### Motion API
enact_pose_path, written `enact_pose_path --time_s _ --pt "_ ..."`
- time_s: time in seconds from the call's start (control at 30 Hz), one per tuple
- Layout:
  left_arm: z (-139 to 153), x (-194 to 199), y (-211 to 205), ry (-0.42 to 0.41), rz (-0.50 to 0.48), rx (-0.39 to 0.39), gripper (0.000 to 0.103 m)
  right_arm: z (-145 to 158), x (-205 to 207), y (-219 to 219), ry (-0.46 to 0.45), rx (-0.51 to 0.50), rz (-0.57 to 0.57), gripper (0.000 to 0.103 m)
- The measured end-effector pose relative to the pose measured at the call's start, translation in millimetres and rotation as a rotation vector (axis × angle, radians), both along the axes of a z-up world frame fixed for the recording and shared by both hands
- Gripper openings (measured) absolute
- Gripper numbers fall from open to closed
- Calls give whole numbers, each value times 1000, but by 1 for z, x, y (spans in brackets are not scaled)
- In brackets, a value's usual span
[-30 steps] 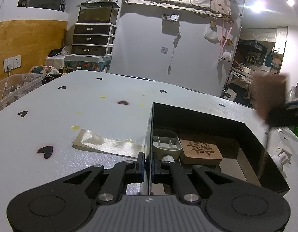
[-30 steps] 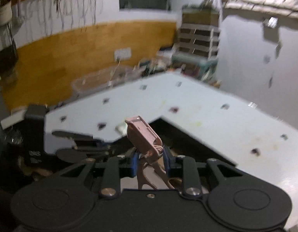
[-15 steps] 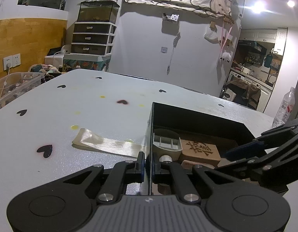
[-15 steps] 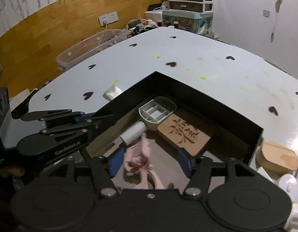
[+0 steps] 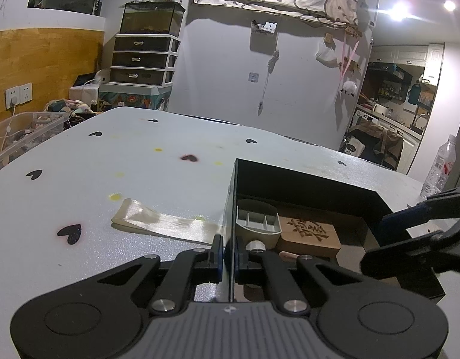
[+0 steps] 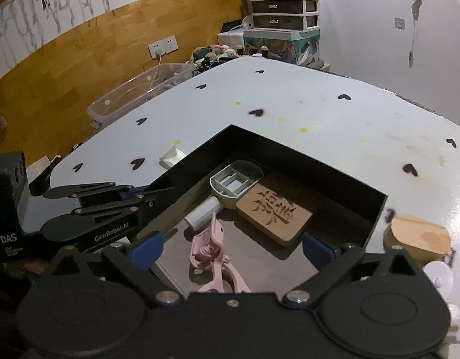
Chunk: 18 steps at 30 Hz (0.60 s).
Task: Organize rigid objects
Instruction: 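Lower the pink clip into the black box and open the right gripper, then move the right gripper to the white knob-shaped cap and grasp it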
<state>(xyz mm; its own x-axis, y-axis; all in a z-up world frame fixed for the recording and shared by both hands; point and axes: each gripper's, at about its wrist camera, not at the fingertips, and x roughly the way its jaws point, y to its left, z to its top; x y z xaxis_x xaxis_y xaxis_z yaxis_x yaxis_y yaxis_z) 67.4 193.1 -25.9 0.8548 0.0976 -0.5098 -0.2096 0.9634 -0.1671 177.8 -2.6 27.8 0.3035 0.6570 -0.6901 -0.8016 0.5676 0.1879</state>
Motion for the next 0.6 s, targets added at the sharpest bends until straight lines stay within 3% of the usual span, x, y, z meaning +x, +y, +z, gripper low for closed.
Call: enact_pose_path --time_s 0.6 --pt "1 -1 0 -3 1 2 6 29 -3 -78 -142 117 -171 103"
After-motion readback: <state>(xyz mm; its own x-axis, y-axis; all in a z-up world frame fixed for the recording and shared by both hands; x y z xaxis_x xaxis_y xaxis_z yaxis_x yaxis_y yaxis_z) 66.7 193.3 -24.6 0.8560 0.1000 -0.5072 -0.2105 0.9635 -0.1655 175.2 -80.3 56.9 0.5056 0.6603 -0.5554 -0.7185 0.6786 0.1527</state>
